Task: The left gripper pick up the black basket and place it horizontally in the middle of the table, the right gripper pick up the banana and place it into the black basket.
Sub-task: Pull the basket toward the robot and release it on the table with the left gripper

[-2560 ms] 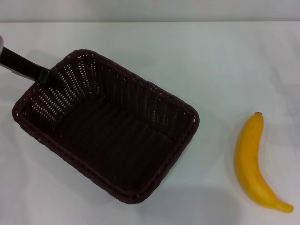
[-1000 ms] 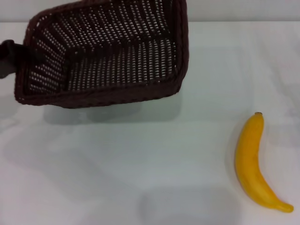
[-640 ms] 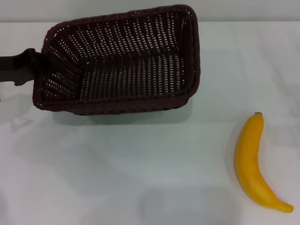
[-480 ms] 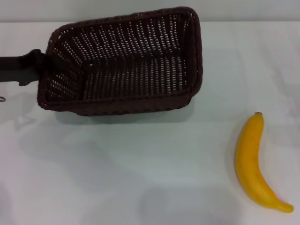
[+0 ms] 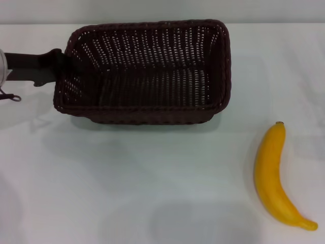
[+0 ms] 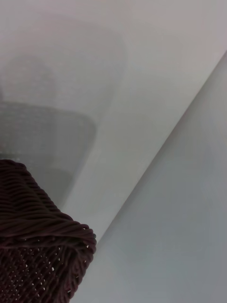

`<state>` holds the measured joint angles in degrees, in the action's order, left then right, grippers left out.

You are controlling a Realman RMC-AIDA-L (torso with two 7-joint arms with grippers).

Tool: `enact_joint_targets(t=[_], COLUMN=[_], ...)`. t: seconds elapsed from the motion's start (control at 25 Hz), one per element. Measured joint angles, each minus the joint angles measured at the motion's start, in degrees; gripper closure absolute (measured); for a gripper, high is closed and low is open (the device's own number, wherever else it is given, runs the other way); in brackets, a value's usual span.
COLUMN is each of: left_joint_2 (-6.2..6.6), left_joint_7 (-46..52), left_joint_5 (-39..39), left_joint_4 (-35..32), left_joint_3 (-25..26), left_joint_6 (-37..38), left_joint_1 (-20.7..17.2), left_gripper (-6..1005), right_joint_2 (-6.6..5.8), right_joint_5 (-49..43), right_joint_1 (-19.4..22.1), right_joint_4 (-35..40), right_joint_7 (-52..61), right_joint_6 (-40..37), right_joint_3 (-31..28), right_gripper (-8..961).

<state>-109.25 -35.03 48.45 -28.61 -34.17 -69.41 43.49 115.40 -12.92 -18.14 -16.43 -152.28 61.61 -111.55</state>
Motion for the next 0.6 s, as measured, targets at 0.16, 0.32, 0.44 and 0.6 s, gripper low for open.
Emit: enact_joint_targets(t=[0.16,0.32,0.44,0.6], left_joint_2=[0.00,-0.28,-0.61,-0.72], left_joint_7=[0.4,1.8,3.7,5.1], left_joint_5=[-1.0,-2.0,-3.5,-4.4], left_joint_4=[0.9,1.9,2.0,2.0], left_joint_3=[0.0,-0.4,-0.6,-0.5], left_joint_6=[0.3,0.3,0.3,-0.5], left_joint_1=[1.0,2.2,2.7,2.8], left_gripper=[772,764,758,749], right_joint_2=[0.00,0.00,0.00,0.00], right_joint_5=[0.0,0.0,0.0,0.0], right_joint_1=[0.2,0.4,0.5,0.7], right_joint_4=[0.0,0.0,0.0,0.0], right_joint_7=[0.0,0.0,0.0,0.0], right_joint_6=[0.0,0.0,0.0,0.0], right_joint_3=[-0.1,-0.6,-0.6,-0.6], right_gripper=[84,84,85,85])
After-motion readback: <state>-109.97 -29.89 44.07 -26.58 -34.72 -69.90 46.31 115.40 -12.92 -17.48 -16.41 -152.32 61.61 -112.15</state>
